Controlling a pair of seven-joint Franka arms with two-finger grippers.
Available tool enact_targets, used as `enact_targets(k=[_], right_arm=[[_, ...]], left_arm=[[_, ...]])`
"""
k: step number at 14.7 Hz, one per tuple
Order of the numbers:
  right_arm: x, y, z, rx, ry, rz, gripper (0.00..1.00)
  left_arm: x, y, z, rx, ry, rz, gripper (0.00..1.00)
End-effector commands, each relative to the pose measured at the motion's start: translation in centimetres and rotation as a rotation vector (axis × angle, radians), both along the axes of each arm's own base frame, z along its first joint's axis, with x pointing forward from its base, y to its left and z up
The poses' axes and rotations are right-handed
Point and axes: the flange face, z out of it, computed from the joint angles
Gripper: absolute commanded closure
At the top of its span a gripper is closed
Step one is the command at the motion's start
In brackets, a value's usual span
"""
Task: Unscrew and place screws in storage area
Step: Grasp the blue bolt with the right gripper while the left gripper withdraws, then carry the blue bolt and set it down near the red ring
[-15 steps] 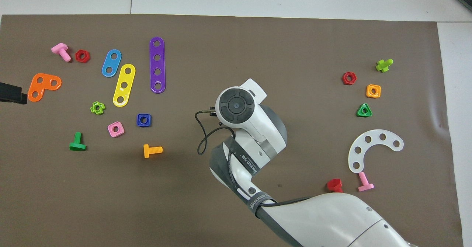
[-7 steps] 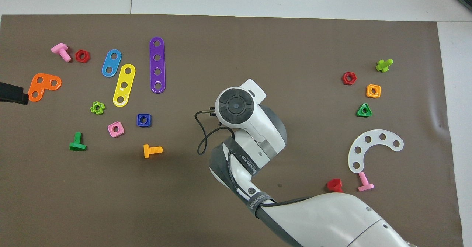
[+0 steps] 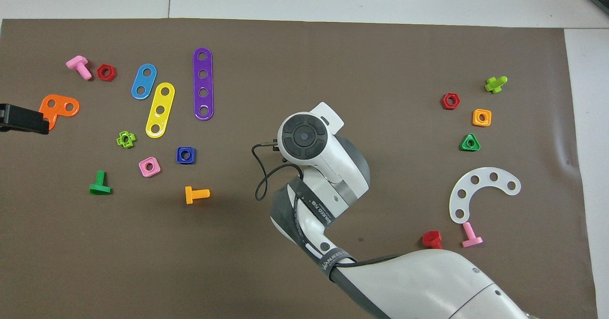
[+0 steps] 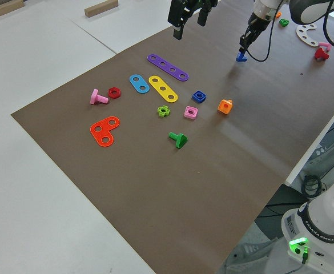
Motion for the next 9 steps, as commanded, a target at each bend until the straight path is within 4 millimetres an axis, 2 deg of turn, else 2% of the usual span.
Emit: enact_targets(k=[1, 2, 4, 9], right_arm=[[-1.4, -5.8, 2.5, -0.017, -0.008, -0.078, 1.0], [-1.5, -8.1, 2.7, -0.022, -0.003, -0.111, 1.0], [-0.1, -13.6, 3.6, -0.025, -0.005, -0.183, 1.0], [2.7, -23.1, 3.1, -0.045, 0.012, -0.192, 1.0]], left_arm=[[-0.6, 0.9, 0.3, 0.023, 0.009, 0.02, 0.0], [-0.6, 1.3, 0.2, 0.023, 0.011, 0.027, 0.0], [-0.6, 1.4, 0.2, 0.023, 0.011, 0.029, 0.0], [-0.6, 1.3, 0.2, 0.023, 0.011, 0.028, 0.0]])
